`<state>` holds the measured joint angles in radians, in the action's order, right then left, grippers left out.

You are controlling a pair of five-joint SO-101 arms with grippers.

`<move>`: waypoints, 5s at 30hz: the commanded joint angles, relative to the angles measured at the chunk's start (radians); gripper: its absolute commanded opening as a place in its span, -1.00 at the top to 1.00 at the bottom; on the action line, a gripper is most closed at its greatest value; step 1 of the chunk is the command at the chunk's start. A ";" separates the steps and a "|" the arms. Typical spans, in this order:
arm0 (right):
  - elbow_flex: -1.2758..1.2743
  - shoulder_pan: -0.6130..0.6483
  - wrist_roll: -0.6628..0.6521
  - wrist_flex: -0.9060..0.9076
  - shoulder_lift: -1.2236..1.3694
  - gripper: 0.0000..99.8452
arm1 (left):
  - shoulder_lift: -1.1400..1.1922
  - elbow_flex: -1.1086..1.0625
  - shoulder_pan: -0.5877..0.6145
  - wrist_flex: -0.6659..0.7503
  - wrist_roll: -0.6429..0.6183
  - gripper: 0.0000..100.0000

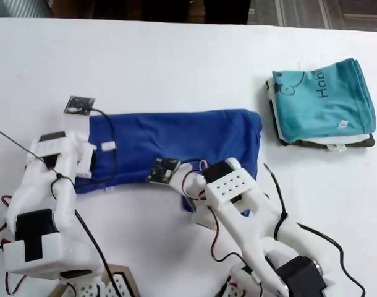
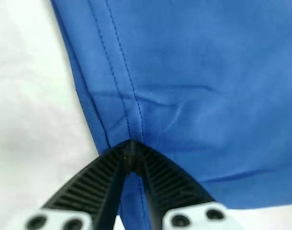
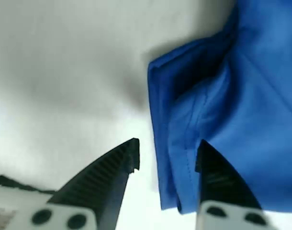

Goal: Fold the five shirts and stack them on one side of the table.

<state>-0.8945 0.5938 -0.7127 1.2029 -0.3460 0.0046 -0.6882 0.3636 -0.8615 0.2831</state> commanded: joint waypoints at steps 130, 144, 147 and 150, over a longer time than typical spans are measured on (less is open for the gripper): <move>1.353 -0.140 0.077 0.341 0.905 0.96 | -0.025 -0.001 0.008 0.028 0.000 0.95; 1.401 -0.137 0.160 0.308 0.914 0.96 | -0.025 -0.001 0.008 0.028 0.000 0.95; 1.413 -0.214 0.153 0.361 0.820 0.96 | -0.025 -0.001 0.008 0.028 0.000 0.95; 1.410 -0.309 0.153 0.397 0.779 0.96 | -0.025 -0.001 0.008 0.028 0.000 0.95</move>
<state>0.4741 0.3698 -0.5577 1.5635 0.5347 0.0046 -0.6882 0.3636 -0.8615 0.2831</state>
